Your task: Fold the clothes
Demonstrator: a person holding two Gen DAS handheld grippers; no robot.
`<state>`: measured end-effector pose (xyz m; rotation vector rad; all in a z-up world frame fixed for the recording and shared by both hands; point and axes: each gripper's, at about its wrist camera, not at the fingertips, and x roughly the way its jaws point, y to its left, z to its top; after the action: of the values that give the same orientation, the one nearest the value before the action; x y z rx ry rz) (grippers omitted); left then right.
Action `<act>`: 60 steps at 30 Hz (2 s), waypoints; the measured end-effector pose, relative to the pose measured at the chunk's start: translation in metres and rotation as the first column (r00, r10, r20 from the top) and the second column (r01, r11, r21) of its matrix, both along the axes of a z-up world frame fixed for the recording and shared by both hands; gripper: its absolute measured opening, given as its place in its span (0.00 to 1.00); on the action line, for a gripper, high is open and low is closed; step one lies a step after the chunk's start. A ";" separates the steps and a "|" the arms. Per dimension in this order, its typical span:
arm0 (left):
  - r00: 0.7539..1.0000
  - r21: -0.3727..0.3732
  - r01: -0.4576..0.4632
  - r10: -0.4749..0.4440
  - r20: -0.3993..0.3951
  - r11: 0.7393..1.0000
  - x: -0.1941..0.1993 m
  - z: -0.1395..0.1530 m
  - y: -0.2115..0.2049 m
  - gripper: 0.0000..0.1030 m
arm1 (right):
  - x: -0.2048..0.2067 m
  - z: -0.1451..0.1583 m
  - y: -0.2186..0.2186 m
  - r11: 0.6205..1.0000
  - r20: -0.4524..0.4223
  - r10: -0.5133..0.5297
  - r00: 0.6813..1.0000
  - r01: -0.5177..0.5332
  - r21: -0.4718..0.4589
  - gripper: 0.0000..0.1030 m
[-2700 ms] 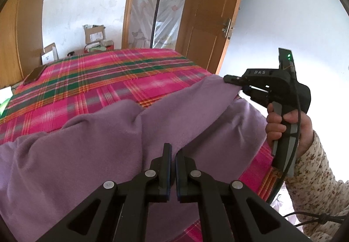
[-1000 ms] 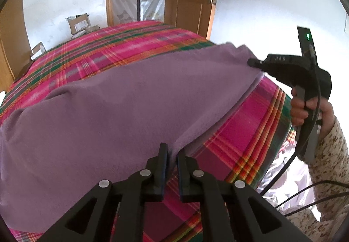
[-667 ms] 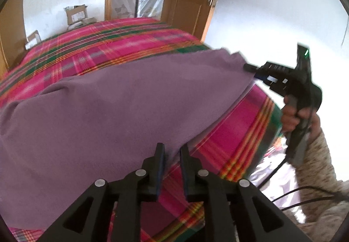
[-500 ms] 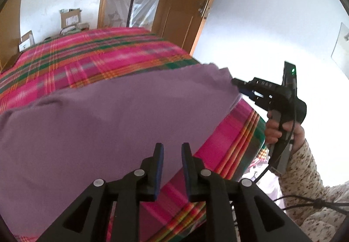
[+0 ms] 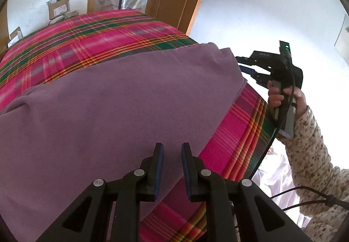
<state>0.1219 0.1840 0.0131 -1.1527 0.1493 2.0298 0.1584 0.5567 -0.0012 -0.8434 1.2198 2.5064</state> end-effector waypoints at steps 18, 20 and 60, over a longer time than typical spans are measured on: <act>1.000 -0.001 -0.015 0.015 0.023 1.000 -0.012 -0.005 0.004 0.17 | -0.069 0.002 0.000 0.986 0.081 0.163 0.983 -0.165 0.020 0.42; 1.000 -0.001 -0.017 0.017 0.024 1.000 -0.012 -0.005 0.004 0.17 | -0.072 -0.001 0.000 0.984 0.084 0.173 0.981 -0.175 0.022 0.41; 1.000 -0.018 -0.005 0.005 0.006 1.000 -0.003 0.001 0.008 0.17 | -0.040 0.038 0.016 0.952 0.202 0.055 0.978 -0.112 0.284 0.06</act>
<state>0.1192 0.1923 0.0140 -1.1719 0.1624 2.0328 0.1186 0.5723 0.0372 -1.0467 0.7404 2.5143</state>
